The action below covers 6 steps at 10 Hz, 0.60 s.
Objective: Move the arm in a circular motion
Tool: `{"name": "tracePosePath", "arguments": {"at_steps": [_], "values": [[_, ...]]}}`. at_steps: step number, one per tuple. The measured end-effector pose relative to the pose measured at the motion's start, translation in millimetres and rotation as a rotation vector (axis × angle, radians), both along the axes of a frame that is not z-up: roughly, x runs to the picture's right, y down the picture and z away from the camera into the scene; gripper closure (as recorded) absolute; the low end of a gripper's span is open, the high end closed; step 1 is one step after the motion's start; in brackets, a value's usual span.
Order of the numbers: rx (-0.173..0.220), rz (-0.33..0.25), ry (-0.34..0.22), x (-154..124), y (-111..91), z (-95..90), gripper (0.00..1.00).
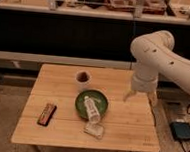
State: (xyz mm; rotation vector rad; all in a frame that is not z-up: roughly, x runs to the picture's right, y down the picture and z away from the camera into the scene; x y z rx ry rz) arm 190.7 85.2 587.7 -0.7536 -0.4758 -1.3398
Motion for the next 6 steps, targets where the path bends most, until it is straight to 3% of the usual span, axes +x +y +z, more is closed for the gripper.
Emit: {"name": "tracePosePath", "arguments": {"at_steps": [2, 3, 5, 6], "values": [[-0.035, -0.001, -0.111, -63, 16, -12.5, 0.3], [-0.042, 0.002, -0.208, -105, 16, -10.1, 0.3], [-0.029, -0.009, -0.477, -204, -1, 9.1, 0.3], [-0.014, -0.025, -0.563, -233, -11, 21.3, 0.3]]}}
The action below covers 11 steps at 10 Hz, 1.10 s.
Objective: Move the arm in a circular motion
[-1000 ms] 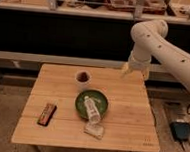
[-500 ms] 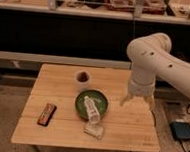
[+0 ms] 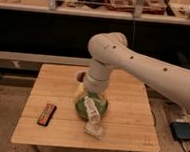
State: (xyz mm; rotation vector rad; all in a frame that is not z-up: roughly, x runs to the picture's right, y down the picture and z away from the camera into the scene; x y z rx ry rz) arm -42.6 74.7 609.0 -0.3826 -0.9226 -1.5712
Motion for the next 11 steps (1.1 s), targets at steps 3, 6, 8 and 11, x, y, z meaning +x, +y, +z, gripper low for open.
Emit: {"name": "tracePosePath", "arguments": {"at_steps": [3, 6, 8, 11], "values": [[0.145, -0.086, -0.196, -68, -58, 88.3, 0.3], [0.349, -0.131, -0.076, -13, -153, 190.7, 0.3], [0.401, -0.089, 0.079, 73, -187, 231.2, 0.3], [0.35, 0.05, 0.332, 219, -170, 241.2, 0.3]]}}
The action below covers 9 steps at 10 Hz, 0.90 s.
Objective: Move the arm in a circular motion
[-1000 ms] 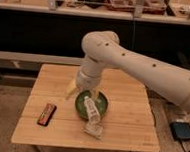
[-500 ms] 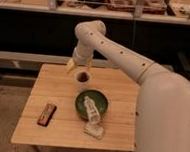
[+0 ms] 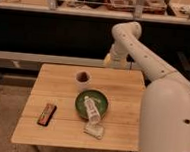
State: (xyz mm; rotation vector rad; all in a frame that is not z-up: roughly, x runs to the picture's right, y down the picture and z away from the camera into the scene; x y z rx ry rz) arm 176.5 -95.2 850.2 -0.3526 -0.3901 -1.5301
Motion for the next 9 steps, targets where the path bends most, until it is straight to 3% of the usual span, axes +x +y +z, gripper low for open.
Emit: {"name": "tracePosePath", "arguments": {"at_steps": [2, 3, 4, 5, 6, 7, 9], "values": [[-0.052, 0.132, 0.123, 77, 31, -40.3, 0.3], [-0.086, 0.17, 0.169, 97, 46, -77.2, 0.3], [-0.112, 0.174, 0.189, 99, 55, -108.3, 0.3], [-0.167, 0.151, 0.216, 92, 75, -157.0, 0.3], [-0.209, 0.13, 0.217, 79, 91, -181.1, 0.3], [-0.274, 0.098, 0.184, 48, 116, -205.1, 0.3], [-0.421, 0.019, -0.001, -53, 169, -234.9, 0.3]]}}
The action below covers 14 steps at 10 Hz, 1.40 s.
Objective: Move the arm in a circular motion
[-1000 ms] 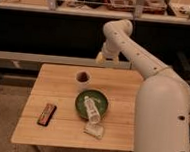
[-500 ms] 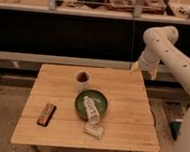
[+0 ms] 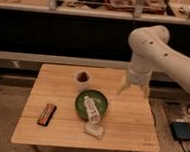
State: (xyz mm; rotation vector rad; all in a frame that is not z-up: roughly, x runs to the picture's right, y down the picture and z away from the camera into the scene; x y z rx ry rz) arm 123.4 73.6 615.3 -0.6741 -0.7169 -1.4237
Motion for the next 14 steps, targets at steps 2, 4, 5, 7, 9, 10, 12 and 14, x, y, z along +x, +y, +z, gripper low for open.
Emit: {"name": "tracePosePath", "arguments": {"at_steps": [2, 4, 5, 7, 9, 10, 12, 14], "values": [[-0.09, -0.035, -0.214, -96, 29, -13.6, 0.3], [-0.102, -0.067, -0.383, -166, 32, -13.9, 0.3], [-0.083, -0.084, -0.482, -210, 25, -6.5, 0.3], [0.019, -0.112, -0.621, -281, -11, 37.9, 0.3], [0.18, -0.137, -0.603, -287, -77, 127.5, 0.3], [0.241, -0.147, -0.545, -263, -104, 161.7, 0.3], [0.353, -0.147, -0.372, -177, -156, 217.8, 0.3], [0.422, -0.122, -0.174, -71, -186, 239.0, 0.3]]}}
